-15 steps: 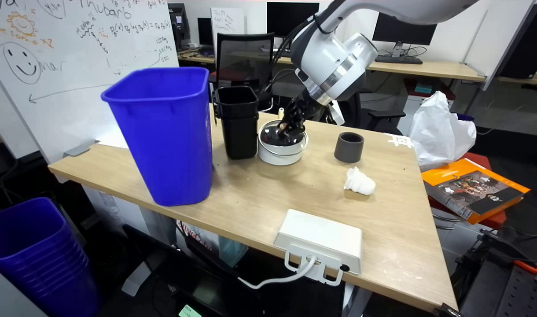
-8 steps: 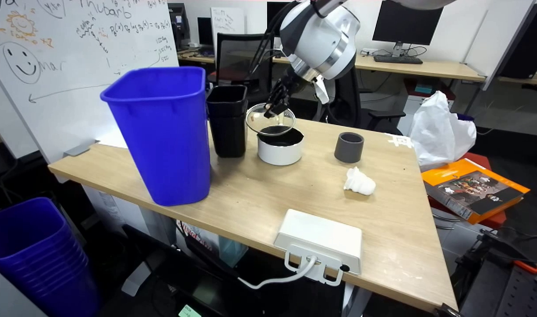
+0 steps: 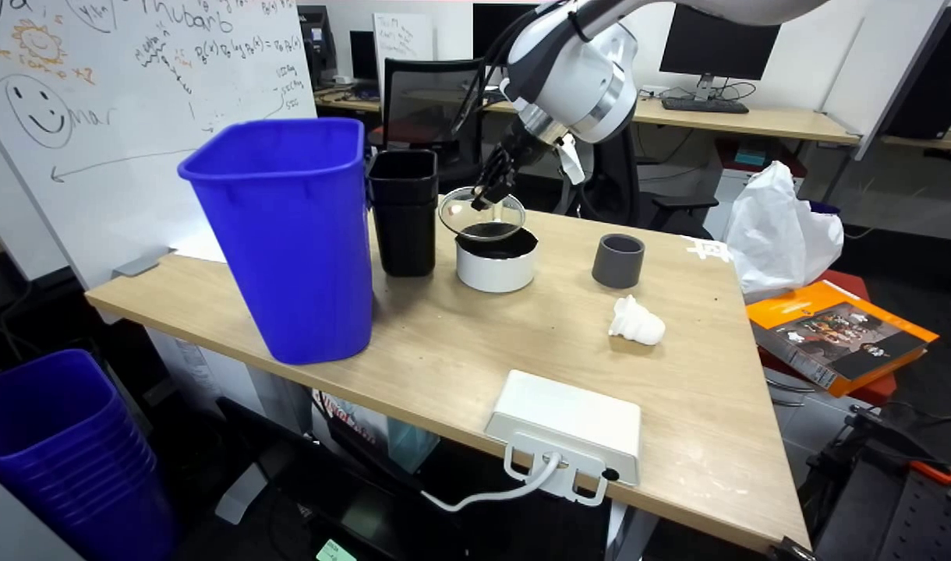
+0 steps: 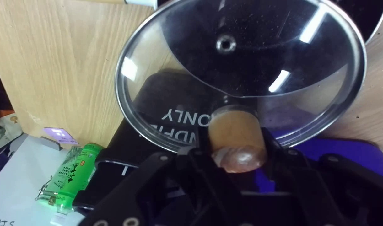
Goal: Pick the lid and put it on the pot
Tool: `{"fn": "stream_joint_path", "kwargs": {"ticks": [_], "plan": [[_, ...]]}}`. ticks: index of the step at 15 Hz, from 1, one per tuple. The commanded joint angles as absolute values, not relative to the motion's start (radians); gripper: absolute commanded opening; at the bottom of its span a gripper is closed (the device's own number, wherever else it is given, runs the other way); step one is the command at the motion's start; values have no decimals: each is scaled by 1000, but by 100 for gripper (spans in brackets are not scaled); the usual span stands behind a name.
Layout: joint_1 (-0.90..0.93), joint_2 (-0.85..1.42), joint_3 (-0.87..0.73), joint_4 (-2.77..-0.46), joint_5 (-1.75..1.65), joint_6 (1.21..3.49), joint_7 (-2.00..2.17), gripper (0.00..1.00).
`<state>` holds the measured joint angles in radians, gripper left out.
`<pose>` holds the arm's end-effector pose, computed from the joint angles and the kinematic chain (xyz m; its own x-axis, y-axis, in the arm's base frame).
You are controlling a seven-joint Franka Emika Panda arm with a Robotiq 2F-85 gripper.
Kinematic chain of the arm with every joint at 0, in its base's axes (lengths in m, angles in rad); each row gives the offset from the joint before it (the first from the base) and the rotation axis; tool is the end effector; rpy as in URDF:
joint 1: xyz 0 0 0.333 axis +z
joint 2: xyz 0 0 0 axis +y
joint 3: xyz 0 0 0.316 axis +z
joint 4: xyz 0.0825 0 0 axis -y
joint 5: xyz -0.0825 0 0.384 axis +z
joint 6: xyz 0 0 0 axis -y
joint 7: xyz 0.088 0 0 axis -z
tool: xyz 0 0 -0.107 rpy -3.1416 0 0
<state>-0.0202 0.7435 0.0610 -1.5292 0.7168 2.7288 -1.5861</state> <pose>0.7416 -0.0034 0.2602 0.3937 0.7518 0.5290 0.7730 -0.5822 0.2521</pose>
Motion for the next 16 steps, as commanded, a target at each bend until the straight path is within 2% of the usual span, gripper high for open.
{"fn": "stream_joint_path", "kwargs": {"ticks": [1,6,16], "plan": [[-74,761,128,-1554,621,2829,-1546,16],[-119,790,174,-1585,423,2929,-1428,16],[-174,773,226,-1635,181,2909,-1129,16]]}}
